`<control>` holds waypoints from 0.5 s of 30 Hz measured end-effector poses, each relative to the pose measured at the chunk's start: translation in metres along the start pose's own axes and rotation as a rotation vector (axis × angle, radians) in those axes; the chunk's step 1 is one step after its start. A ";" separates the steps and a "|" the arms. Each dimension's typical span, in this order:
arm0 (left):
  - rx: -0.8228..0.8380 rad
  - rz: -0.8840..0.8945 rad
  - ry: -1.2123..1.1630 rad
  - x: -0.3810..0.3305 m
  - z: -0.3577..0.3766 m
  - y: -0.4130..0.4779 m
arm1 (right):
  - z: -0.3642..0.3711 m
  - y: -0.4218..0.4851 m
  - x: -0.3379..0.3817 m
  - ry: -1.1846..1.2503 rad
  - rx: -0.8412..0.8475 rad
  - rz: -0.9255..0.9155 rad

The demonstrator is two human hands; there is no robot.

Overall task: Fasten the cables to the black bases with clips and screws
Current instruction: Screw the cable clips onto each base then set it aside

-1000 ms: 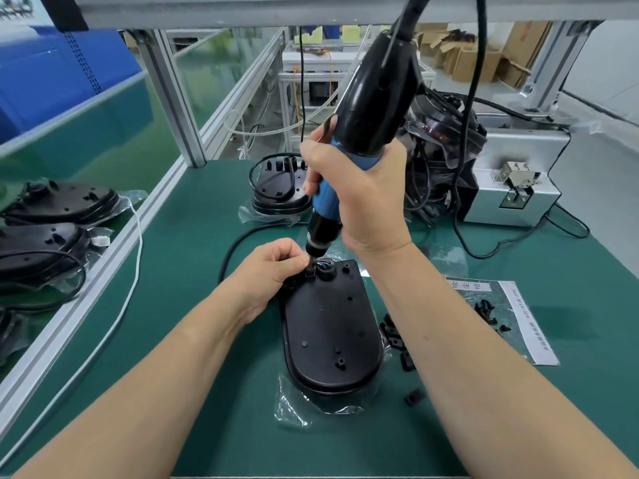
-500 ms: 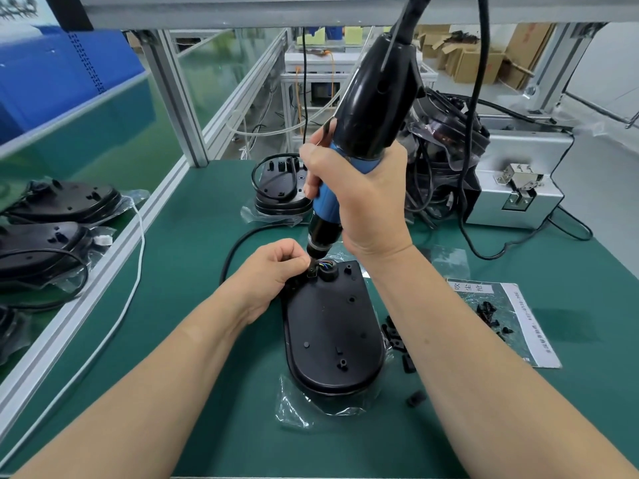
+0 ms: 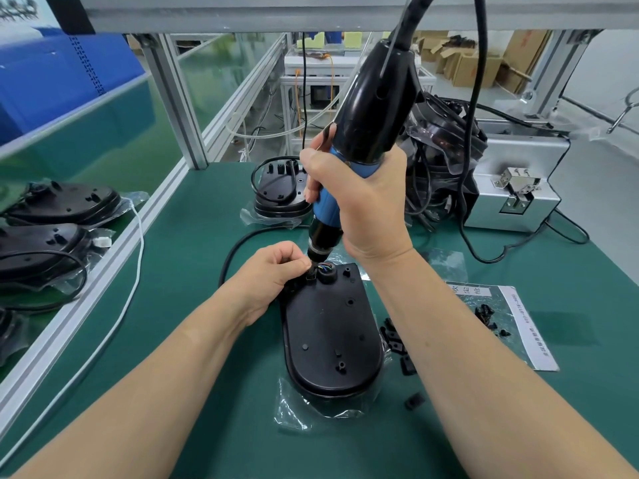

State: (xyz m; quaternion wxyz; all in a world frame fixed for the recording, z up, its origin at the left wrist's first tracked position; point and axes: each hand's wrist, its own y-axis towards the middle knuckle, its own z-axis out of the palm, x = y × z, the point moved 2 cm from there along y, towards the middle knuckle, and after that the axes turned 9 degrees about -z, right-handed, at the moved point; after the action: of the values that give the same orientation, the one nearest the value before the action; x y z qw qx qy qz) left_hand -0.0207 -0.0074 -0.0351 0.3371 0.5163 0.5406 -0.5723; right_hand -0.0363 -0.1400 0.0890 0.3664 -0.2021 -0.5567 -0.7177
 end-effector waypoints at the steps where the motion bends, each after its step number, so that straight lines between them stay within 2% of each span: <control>1: 0.000 0.000 -0.001 0.000 0.000 0.000 | 0.000 0.000 -0.001 0.000 -0.001 0.000; 15: 0.002 -0.001 0.001 0.000 -0.001 -0.001 | 0.000 0.003 0.000 0.033 -0.007 0.000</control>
State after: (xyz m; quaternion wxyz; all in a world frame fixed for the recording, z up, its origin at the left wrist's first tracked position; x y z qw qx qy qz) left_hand -0.0210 -0.0064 -0.0345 0.3363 0.5166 0.5404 -0.5727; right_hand -0.0337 -0.1407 0.0905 0.3747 -0.1917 -0.5481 -0.7227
